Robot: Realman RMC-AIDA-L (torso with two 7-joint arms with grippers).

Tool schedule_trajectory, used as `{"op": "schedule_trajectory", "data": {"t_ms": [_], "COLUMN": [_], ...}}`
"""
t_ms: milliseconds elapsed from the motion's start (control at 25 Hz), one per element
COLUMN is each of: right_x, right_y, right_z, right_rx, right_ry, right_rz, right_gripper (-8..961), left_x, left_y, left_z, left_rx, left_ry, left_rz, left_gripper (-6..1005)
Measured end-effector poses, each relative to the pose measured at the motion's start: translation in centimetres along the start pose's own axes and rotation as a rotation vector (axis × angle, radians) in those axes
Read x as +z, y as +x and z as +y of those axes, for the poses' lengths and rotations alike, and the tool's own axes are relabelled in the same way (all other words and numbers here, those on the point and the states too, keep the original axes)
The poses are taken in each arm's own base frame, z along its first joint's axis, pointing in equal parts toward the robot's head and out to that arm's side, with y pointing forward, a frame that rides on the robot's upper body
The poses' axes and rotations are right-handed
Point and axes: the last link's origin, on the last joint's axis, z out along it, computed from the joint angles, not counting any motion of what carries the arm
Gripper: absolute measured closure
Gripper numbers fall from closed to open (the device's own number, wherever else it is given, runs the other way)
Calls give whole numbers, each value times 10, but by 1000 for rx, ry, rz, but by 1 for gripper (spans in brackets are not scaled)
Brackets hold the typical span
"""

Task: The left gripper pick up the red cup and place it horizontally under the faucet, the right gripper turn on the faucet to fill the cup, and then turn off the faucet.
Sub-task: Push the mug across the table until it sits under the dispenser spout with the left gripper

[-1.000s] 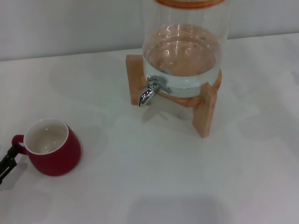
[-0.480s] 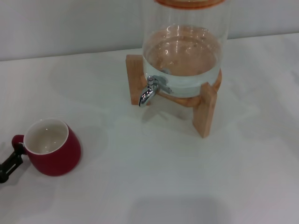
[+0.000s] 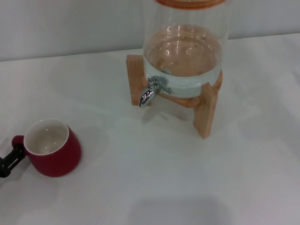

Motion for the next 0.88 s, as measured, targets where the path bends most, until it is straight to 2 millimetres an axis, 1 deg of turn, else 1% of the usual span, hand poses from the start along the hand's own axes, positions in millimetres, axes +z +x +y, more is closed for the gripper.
{"op": "schedule_trajectory", "data": {"t_ms": [440, 640, 760, 880], "right_x": [1, 2, 2, 2], "right_y": [-1, -2, -2, -1], "right_z": [0, 0, 0, 1], "right_rx": [-1, -2, -2, -1], "right_ry": [0, -2, -2, -2], "right_rz": [-5, -6, -6, -5], "right_gripper": [234, 234, 234, 234], "left_x": [-1, -2, -1, -1], "left_y": [0, -1, -2, -2], "left_z": [1, 3, 4, 3], "left_rx": [12, 39, 49, 50], "left_ry": [-5, -15, -16, -14], "left_rz": [6, 0, -1, -4], "left_gripper": [287, 499, 705, 752]}}
